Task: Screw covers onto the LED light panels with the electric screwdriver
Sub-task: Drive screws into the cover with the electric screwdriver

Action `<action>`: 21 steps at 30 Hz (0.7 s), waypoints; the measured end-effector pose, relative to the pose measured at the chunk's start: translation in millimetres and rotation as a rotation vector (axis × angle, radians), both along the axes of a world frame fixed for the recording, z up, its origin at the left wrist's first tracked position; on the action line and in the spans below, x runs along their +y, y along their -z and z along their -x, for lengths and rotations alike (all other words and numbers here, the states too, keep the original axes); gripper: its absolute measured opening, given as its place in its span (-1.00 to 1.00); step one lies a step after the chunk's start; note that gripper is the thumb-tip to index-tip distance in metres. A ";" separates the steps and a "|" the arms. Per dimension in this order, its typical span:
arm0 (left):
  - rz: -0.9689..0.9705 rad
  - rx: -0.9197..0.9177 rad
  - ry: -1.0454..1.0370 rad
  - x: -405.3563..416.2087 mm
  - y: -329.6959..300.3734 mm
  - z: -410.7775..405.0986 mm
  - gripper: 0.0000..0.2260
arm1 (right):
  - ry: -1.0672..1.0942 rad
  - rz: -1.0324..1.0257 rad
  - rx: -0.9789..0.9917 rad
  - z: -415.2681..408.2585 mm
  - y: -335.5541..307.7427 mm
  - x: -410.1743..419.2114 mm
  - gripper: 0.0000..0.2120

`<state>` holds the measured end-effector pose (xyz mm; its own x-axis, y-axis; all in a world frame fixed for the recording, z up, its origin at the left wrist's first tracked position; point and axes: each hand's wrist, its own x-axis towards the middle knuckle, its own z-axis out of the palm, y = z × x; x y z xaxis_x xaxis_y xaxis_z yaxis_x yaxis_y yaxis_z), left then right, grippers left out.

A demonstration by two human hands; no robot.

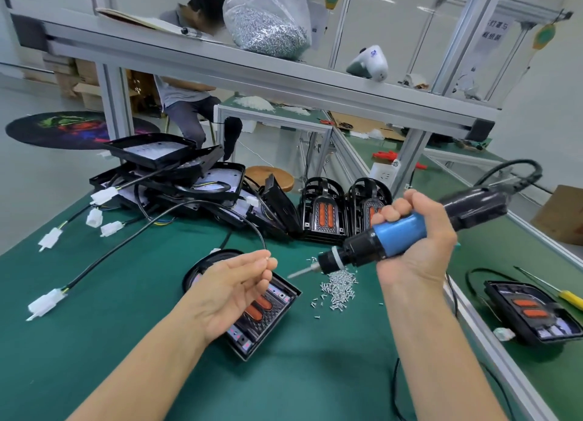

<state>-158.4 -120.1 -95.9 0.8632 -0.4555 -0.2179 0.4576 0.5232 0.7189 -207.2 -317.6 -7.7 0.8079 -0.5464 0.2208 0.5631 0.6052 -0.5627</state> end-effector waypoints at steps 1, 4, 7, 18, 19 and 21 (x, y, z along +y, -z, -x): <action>0.005 -0.004 0.000 0.8 0.3 1.5 -0.71 | 0.017 -0.003 -0.022 0.0 -1.1 5.3 -0.92; 0.002 -0.020 0.009 2.0 0.0 5.3 -0.76 | 0.057 -0.016 -0.078 -1.8 -3.4 16.8 -0.86; -0.002 -0.033 0.010 2.5 -0.9 8.4 -0.78 | 0.068 -0.007 -0.097 -4.1 -4.4 23.5 -0.87; 0.041 -0.027 -0.006 2.7 -3.1 14.5 -0.81 | 0.063 0.016 -0.090 -5.7 -1.6 30.1 -0.86; 0.043 -0.026 -0.007 2.7 -3.3 15.0 -0.81 | 0.061 0.016 -0.092 -5.6 -1.4 30.4 -0.87; 0.044 -0.029 -0.012 2.4 -3.4 15.5 -0.80 | 0.053 0.013 -0.093 -5.7 -0.7 30.6 -0.87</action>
